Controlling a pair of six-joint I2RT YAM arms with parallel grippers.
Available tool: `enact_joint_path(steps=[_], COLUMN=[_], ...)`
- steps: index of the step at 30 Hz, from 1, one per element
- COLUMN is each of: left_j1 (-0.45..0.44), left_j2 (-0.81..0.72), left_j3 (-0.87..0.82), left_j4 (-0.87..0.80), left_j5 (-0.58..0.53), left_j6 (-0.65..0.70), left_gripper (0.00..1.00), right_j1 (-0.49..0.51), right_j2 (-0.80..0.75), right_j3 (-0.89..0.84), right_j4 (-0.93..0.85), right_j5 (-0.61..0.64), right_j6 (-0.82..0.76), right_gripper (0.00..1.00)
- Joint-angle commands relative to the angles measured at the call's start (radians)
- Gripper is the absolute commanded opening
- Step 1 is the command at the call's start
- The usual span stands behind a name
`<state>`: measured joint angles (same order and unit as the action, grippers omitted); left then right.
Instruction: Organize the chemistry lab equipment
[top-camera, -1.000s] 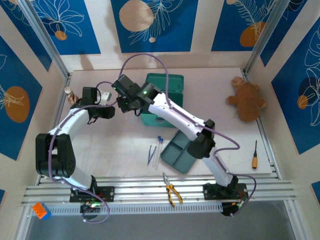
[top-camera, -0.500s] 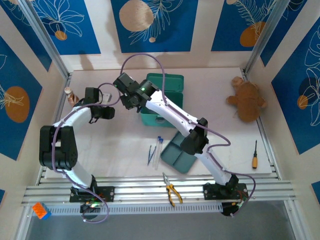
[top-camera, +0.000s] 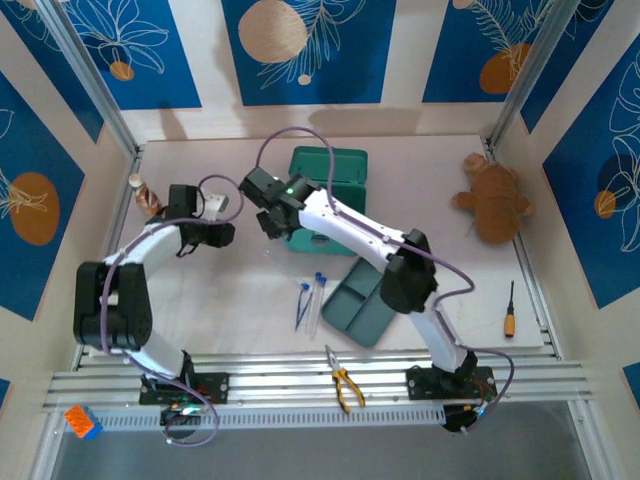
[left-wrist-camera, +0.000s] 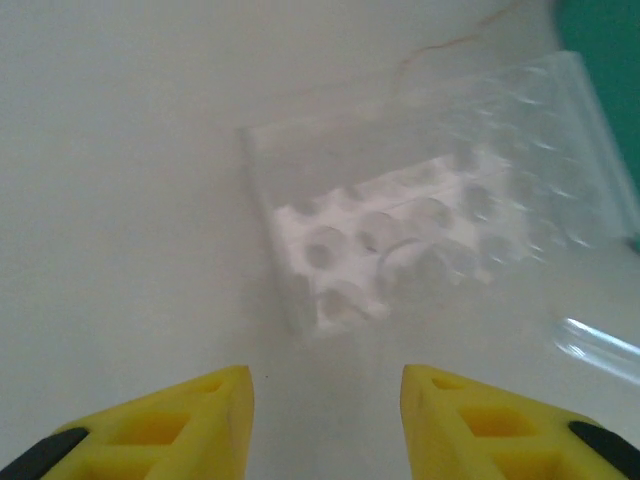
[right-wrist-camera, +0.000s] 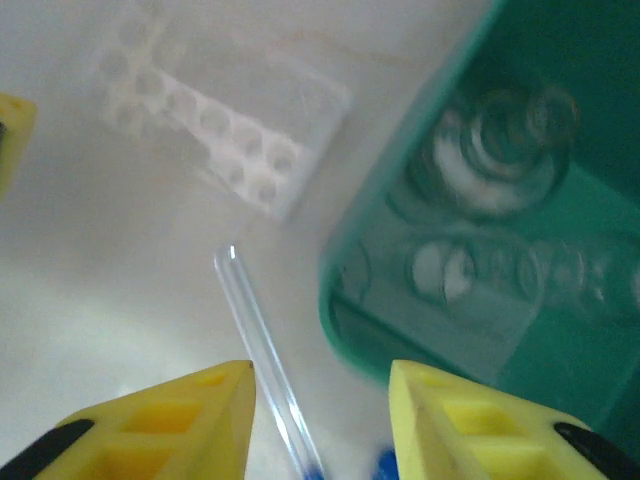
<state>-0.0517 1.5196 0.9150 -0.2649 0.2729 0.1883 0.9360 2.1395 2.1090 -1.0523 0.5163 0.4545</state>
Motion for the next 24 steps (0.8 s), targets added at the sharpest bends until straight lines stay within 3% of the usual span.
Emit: enact_joint_path(steps=[1, 4, 8, 13, 24], left_j1=[-0.036, -0.103, -0.219, -0.272, -0.260], left_j2=[-0.102, -0.130, -0.161, -0.129, -0.065], left_j3=[-0.039, -0.047, -0.078, -0.054, -0.040], left_j4=[0.024, -0.041, -0.068, -0.083, -0.061], left_j5=[0.145, 0.138, 0.046, 0.019, -0.026], left_j6=[0.143, 0.242, 0.379, 0.400, 0.298], left_gripper=[0.44, 0.44, 0.45, 0.46, 0.46], right_j1=[0.022, 0.025, 0.005, -0.008, 0.062], right_j2=[-0.192, -0.319, -0.474, -0.583, -0.381], right_j3=[-0.145, -0.358, -0.621, -0.820, -0.772], right_j4=[0.096, 0.163, 0.287, 0.397, 0.466], right_j5=[-0.064, -0.110, -0.212, -0.288, -0.206], right_j6=[0.074, 0.124, 0.206, 0.257, 0.117], right_gripper=[0.43, 0.45, 0.49, 0.49, 0.46])
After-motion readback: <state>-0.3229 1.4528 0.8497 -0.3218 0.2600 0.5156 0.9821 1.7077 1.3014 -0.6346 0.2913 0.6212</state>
